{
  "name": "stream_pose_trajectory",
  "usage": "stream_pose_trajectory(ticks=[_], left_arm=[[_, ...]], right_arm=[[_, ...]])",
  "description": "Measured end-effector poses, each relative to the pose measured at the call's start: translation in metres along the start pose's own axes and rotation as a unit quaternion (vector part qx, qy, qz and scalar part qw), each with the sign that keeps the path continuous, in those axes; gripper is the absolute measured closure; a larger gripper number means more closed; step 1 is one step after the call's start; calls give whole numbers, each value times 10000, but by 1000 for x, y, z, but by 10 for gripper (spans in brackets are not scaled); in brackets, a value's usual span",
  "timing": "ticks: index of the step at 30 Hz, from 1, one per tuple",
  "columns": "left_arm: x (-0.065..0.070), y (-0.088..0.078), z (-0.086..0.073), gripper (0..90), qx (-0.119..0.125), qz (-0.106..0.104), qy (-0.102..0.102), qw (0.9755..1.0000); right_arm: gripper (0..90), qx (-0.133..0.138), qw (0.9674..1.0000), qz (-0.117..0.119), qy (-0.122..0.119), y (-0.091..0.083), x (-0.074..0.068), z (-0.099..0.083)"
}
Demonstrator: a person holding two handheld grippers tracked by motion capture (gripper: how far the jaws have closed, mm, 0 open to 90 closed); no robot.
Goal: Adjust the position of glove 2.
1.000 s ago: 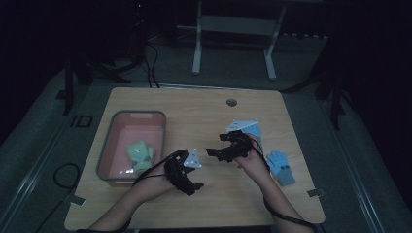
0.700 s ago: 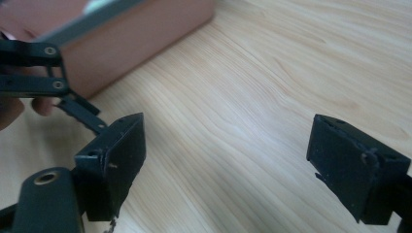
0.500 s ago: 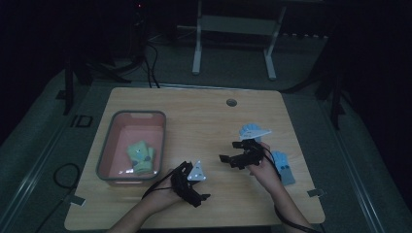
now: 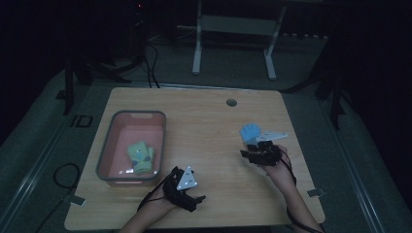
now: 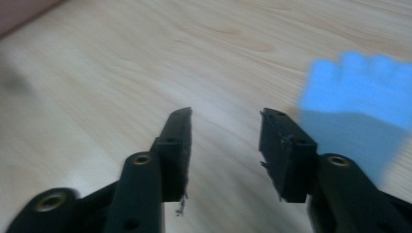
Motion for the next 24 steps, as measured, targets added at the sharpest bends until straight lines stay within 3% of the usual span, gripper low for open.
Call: stream_pose_trajectory(ticks=[7,11,13,19,24], left_arm=[[1,-8,0,85,249,90,-82,9996],[0,-8,-3,85,216,54,-134,9997],[2,-9,-3,81,270,-75,-187,9994],[4,-5,-7,26,147,-131,-186,9996],[2,-6,-5,26,245,-32,-160,9996]], right_arm=[[584,57,9989,-438,158,2,39,9],[572,52,9981,-534,296,9,58,18],[556,-11,9976,-582,373,16,67,22],[547,-137,9966,-722,374,33,80,26],[541,-272,9957,-813,359,46,84,21]])
Point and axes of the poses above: each handheld gripper's, and its own axes: y roughly forward along the jaws, z roughly out of its top, x roughly to its right, the point moved 8 cm from there along y, roughly forward along the jaws, and after that the axes turned 5 degrees about y, right-handed, at the moved point
